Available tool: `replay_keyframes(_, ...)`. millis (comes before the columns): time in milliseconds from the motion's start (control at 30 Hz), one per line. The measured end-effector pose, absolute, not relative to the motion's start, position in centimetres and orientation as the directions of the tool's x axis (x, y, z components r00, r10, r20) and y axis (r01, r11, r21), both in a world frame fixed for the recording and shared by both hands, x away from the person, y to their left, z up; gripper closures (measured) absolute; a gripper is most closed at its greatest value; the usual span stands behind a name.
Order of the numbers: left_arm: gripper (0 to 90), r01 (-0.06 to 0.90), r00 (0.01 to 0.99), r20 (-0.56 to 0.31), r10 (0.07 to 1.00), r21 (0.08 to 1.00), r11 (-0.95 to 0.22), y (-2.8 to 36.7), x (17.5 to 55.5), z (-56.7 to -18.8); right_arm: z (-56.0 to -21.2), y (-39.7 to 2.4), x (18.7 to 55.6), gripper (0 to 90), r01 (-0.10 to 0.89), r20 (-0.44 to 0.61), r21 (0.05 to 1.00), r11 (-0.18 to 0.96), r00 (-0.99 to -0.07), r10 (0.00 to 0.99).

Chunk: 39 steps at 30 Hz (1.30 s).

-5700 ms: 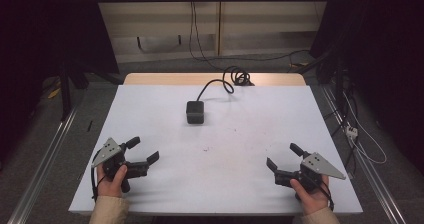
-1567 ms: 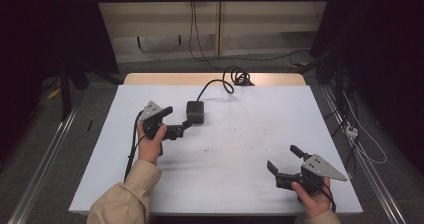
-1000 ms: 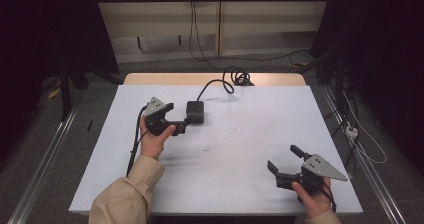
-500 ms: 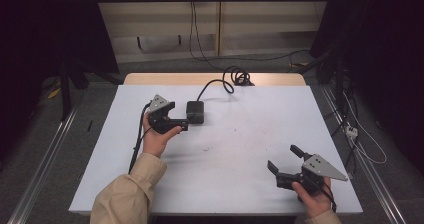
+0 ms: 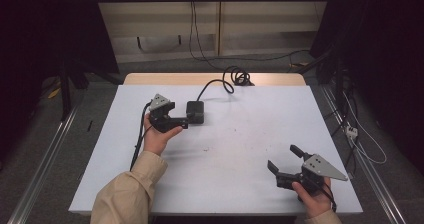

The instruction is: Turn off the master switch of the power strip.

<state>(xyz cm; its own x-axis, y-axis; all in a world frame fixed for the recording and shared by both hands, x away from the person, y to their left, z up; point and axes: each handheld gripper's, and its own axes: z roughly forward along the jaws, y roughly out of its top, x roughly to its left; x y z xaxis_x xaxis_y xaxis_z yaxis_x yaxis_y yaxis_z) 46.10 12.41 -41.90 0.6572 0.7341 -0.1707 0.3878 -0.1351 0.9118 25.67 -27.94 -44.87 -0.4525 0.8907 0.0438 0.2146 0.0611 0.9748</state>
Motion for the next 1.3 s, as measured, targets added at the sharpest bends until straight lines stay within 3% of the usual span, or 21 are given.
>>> replay_keyframes(367,15.0,0.36,0.682,-0.148,0.716,0.921,-0.152,11.7,46.5,-41.2,-44.9,-27.9,25.7,5.7,0.214,0.042,0.975,0.065,-0.46,0.887)
replay_keyframes(967,45.7,0.33,0.699,-0.1,0.708,0.924,-0.195,11.1,47.0,-40.8,-44.9,-28.0,25.7,5.8,0.214,0.045,0.975,0.062,-0.461,0.886)
replay_keyframes(1300,51.5,0.35,0.698,-0.112,0.707,0.915,-0.201,10.7,47.3,-40.7,-44.9,-28.0,25.7,5.9,0.215,0.05,0.975,0.057,-0.46,0.887)
